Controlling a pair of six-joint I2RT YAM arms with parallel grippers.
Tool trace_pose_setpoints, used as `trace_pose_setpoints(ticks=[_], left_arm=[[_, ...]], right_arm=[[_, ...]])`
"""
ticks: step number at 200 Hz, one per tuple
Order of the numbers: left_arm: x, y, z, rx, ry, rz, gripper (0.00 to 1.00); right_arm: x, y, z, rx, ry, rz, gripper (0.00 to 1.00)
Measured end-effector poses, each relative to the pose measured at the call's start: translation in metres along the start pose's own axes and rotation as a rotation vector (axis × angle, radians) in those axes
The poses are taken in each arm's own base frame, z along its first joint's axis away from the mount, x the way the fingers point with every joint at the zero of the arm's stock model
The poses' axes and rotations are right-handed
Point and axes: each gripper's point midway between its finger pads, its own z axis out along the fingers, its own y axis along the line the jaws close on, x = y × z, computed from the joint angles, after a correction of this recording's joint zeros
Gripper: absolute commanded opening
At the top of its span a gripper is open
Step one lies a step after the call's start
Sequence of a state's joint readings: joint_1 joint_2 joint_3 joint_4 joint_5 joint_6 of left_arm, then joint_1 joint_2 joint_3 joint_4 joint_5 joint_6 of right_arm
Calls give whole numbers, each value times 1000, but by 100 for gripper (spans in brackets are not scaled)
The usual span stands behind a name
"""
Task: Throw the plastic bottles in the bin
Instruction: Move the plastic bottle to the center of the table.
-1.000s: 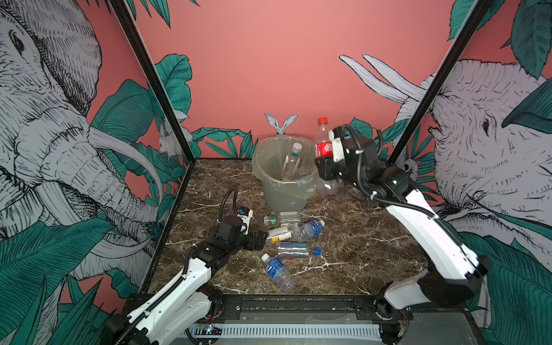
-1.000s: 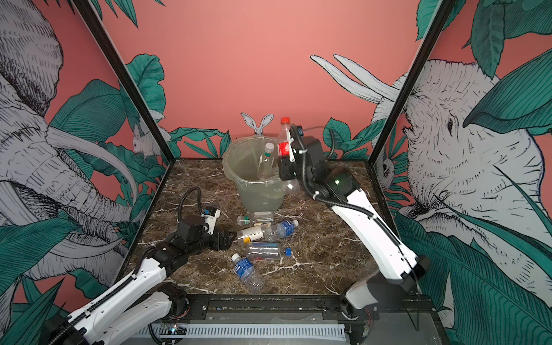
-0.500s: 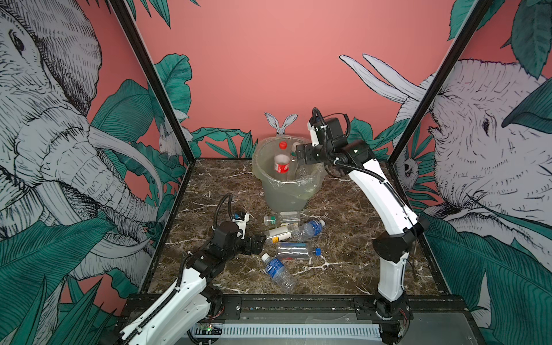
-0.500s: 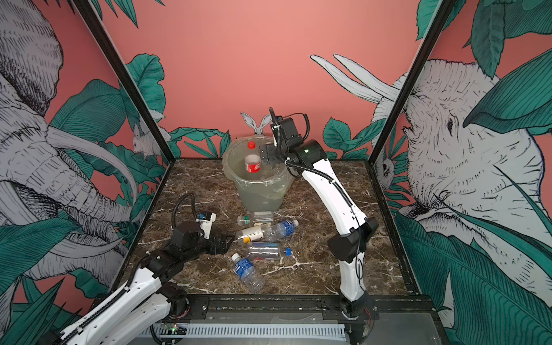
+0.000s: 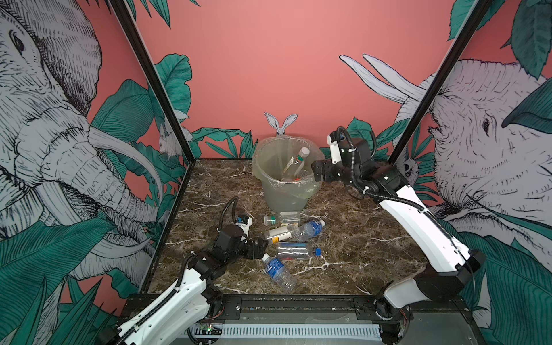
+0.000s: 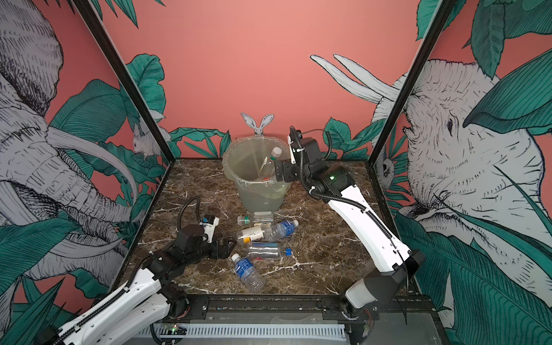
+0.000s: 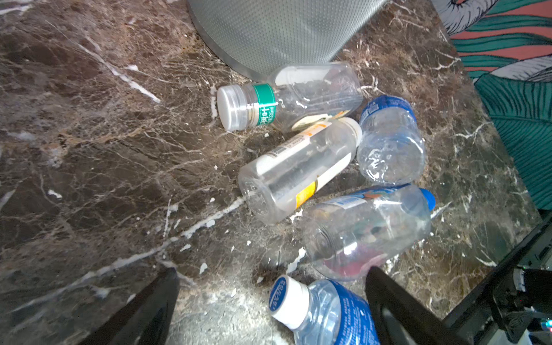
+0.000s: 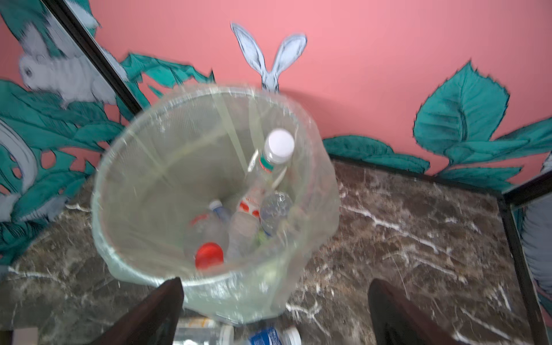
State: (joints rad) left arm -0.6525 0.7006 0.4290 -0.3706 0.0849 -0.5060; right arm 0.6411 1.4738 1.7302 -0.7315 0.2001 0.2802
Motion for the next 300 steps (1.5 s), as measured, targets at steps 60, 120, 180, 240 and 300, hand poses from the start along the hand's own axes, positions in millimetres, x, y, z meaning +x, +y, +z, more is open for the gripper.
trace_pose_setpoints(ticks=[60, 120, 180, 240, 300], left_arm=[[31, -12, -6, -2, 90, -40, 95], [57, -20, -10, -13, 194, -105, 98], [88, -37, 3, -24, 339, -167, 99], [91, -48, 12, -5, 367, -244, 99], [97, -54, 22, -20, 416, -310, 99]], right_arm=[[89, -18, 6, 31, 117, -22, 99], [147, -30, 8, 53, 197, -22, 99], [155, -33, 2, 49, 177, -4, 99], [162, -36, -6, 43, 163, 8, 99], [167, -36, -7, 36, 166, 8, 99]])
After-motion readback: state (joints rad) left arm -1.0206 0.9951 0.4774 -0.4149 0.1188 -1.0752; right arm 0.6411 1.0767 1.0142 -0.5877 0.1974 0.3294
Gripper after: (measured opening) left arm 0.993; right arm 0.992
